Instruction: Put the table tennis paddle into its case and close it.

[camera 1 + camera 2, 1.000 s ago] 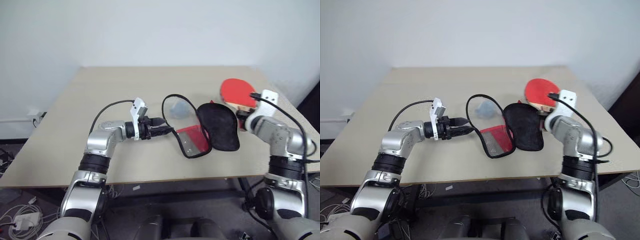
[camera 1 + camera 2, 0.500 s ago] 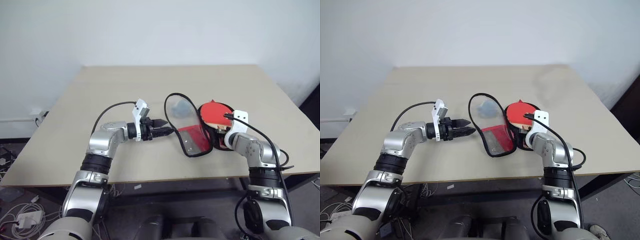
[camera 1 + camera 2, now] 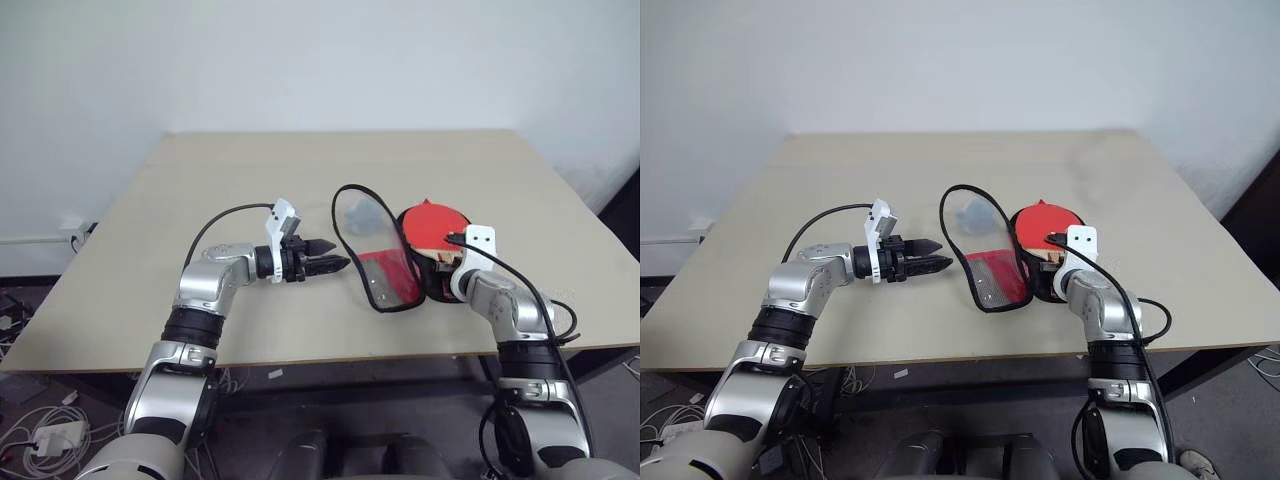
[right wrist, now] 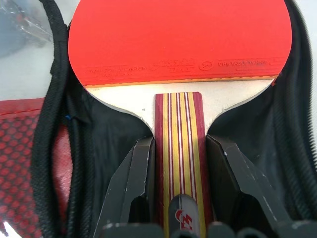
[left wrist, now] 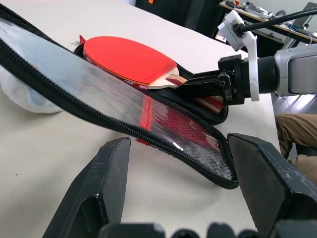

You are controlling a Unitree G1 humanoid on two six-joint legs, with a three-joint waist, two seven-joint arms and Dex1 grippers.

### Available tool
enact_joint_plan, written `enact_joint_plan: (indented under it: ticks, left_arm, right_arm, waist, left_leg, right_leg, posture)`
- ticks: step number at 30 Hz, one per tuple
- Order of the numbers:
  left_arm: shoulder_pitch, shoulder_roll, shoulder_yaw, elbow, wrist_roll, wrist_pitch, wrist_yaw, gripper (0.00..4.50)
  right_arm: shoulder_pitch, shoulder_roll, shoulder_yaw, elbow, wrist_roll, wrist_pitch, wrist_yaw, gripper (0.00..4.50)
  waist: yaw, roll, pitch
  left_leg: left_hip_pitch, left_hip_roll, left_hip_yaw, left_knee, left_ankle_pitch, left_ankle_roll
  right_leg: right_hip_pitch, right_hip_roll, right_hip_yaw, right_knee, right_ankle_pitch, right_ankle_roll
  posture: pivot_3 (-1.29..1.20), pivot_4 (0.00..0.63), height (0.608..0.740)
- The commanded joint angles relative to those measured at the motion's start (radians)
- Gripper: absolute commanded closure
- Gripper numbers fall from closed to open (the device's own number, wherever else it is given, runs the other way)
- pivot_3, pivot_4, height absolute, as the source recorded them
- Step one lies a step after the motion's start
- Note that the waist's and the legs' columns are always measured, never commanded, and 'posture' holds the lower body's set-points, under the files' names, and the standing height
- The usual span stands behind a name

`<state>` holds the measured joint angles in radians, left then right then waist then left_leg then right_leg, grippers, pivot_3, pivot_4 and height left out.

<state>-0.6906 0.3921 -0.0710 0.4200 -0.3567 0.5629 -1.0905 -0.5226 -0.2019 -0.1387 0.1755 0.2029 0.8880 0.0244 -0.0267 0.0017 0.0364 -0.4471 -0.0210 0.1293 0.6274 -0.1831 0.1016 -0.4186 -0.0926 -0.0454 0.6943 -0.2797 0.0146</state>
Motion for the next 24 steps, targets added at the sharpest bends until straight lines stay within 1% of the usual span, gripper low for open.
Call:
enact_joint_plan:
  ticks: [1, 4, 8, 12, 14, 16, 17, 21, 22, 24]
  left_arm:
    - [-0.035, 0.007, 0.006, -0.016, -0.002, -0.009, -0.006, 1.15]
    - [-0.038, 0.006, 0.009, -0.016, -0.003, -0.007, -0.005, 1.15]
    - [-0.036, 0.005, 0.01, -0.017, -0.003, -0.008, -0.002, 1.15]
    - [-0.036, 0.003, 0.009, -0.015, 0.0, -0.011, 0.001, 1.15]
    - [-0.037, 0.002, 0.011, -0.016, -0.004, -0.007, 0.002, 1.15]
    - [-0.037, 0.002, 0.011, -0.016, -0.003, -0.007, 0.003, 1.15]
    - [-0.036, 0.003, 0.011, -0.017, -0.003, -0.007, 0.003, 1.15]
    - [-0.039, 0.009, 0.021, -0.02, -0.01, 0.001, 0.004, 1.15]
    - [-0.041, 0.011, 0.024, -0.019, -0.011, 0.003, 0.004, 1.15]
    - [-0.045, 0.03, 0.033, -0.02, -0.016, 0.011, -0.005, 1.15]
  right_arm:
    - [-0.006, -0.017, -0.009, 0.012, -0.014, -0.017, 0.005, 3.36]
    - [-0.004, -0.013, -0.009, 0.02, -0.012, -0.018, 0.009, 3.36]
    - [-0.01, 0.015, -0.04, 0.015, 0.034, 0.041, 0.029, 3.36]
    - [-0.015, 0.024, -0.04, -0.005, 0.028, 0.055, 0.034, 3.36]
    - [-0.017, 0.024, -0.043, -0.007, 0.028, 0.062, 0.038, 2.62]
    - [-0.015, 0.02, -0.041, -0.012, 0.026, 0.064, 0.046, 2.03]
    - [-0.014, 0.017, -0.041, -0.018, 0.025, 0.066, 0.049, 1.6]
    - [-0.003, -0.003, -0.039, -0.084, 0.046, 0.073, 0.1, 0.16]
    - [0.0, -0.007, -0.042, -0.104, 0.054, 0.07, 0.113, 0.04]
    - [0.002, -0.017, -0.069, -0.18, 0.073, 0.035, 0.129, 0.04]
  waist:
    - [0.0, 0.0, 0.0]
    - [0.0, -0.001, 0.0]
    - [0.0, -0.001, -0.001]
    - [-0.001, -0.002, -0.001]
    - [-0.001, -0.002, -0.001]
    - [0.0, -0.002, -0.001]
    - [0.0, -0.002, -0.001]
    - [0.001, -0.002, -0.001]
    - [0.001, -0.002, -0.001]
    - [0.0, -0.002, -0.001]
  left_leg:
    - [0.0, 0.0, 0.0, 0.0, 0.0, 0.0]
    - [0.0, 0.0, -0.001, 0.001, 0.0, 0.0]
    - [0.0, 0.0, -0.002, 0.001, 0.0, 0.0]
    - [0.001, 0.001, -0.002, 0.001, 0.0, 0.0]
    - [0.001, 0.001, -0.002, 0.001, 0.0, 0.0]
    - [0.0, 0.001, -0.002, 0.001, 0.0, 0.0]
    - [0.0, 0.001, -0.002, 0.001, 0.0, 0.0]
    - [0.0, 0.0, -0.002, 0.002, 0.0, 0.0]
    - [0.0, 0.0, -0.002, 0.002, 0.0, 0.0]
    - [0.0, 0.0, -0.002, 0.002, 0.0, 0.0]
  right_leg:
    - [0.0, 0.0, 0.0, 0.0, 0.0, 0.0]
    - [0.001, 0.0, -0.001, 0.0, 0.0, 0.0]
    - [0.002, -0.001, -0.001, 0.0, 0.0, 0.0]
    - [0.002, -0.001, -0.001, 0.0, 0.0, 0.0]
    - [0.002, -0.001, -0.001, 0.0, 0.0, 0.0]
    - [0.001, -0.001, -0.001, 0.0, 0.0, 0.0]
    - [0.002, -0.001, -0.001, 0.0, 0.0, 0.0]
    - [0.002, -0.002, -0.002, 0.0, 0.0, 0.0]
    - [0.002, -0.003, -0.002, 0.0, 0.0, 0.0]
    - [0.002, -0.003, -0.001, 0.0, 0.0, 0.0]
  posture:
    - [0.0, 0.0, 0.701]
    - [0.0, 0.0, 0.701]
    - [0.0, 0.0, 0.701]
    - [0.0, 0.0, 0.701]
    - [0.0, 0.0, 0.701]
    - [0.0, 0.0, 0.701]
    - [0.0, 0.0, 0.701]
    - [0.0, 0.0, 0.701]
    - [0.0, 0.0, 0.701]
    - [0.0, 0.0, 0.701]
